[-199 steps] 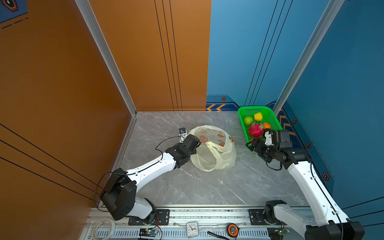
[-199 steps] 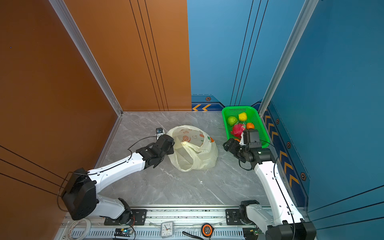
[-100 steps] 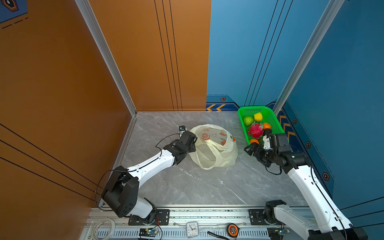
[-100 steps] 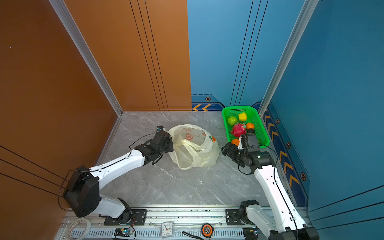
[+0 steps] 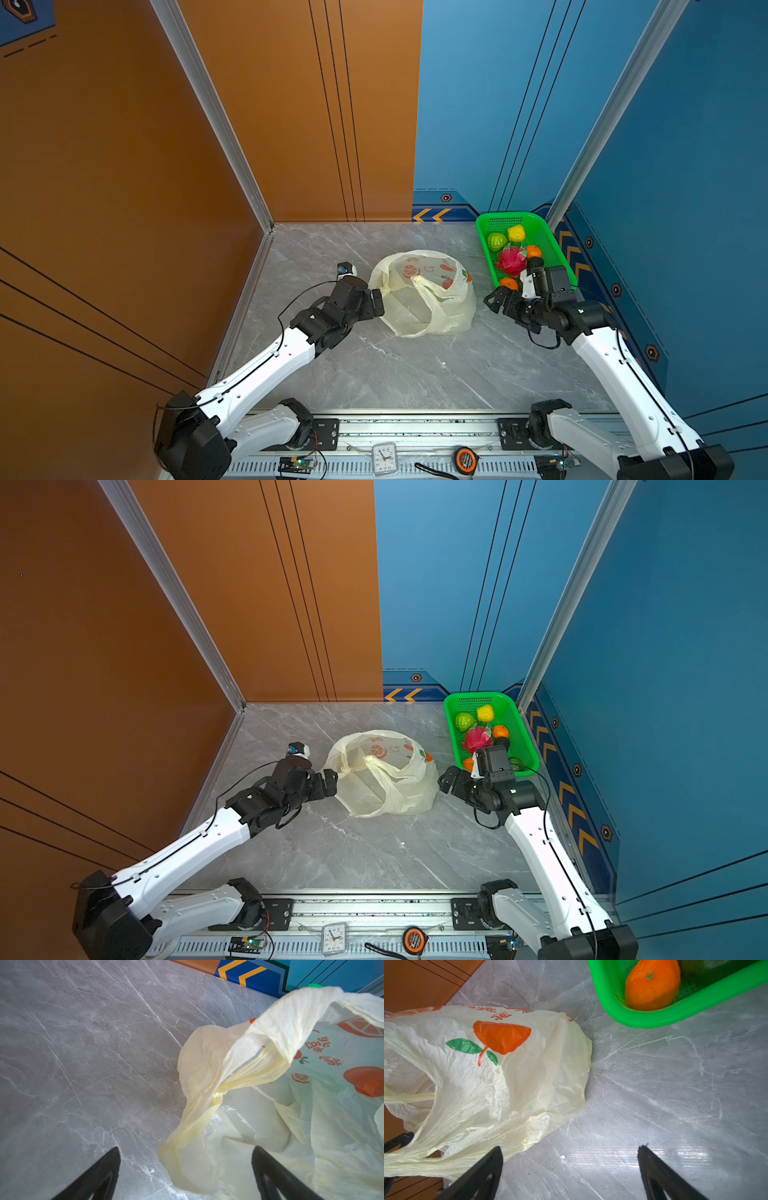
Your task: Untie the knot of the plastic bag and take out the fruit
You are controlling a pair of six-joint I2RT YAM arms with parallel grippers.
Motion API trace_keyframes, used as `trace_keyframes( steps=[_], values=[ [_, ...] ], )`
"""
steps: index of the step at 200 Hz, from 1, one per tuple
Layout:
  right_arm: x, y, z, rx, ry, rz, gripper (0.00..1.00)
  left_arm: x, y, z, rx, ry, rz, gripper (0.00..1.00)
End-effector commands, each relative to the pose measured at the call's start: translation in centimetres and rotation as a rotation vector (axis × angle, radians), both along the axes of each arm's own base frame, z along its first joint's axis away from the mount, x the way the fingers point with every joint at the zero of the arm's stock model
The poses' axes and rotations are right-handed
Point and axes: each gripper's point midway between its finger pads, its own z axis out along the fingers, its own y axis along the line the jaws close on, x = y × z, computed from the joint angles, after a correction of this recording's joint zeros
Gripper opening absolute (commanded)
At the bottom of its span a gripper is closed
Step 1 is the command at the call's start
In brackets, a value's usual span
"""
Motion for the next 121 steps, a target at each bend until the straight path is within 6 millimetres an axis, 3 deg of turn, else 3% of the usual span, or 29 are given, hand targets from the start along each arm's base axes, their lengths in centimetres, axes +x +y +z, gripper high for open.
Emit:
trace_keyframes(
  steps=[1, 52, 121],
  values=[
    [0.5, -1.4, 0.9, -0.148, -0.071, 0.053, 1.00, -1.8, 2.6, -0.7, 0.124, -0.005, 0.010, 0.98],
    [3.2, -3.1, 0.5, -0.324, -0.183, 0.093, 1.00, -2.9, 7.3, -0.5, 0.308, -0.124, 0.055, 0.98],
    [7.4, -5.3, -0.6, -0.460, -0.387, 0.089, 1.00, -0.8, 11.1, -1.5, 0.399, -0.278, 0.087, 0.98]
  ],
)
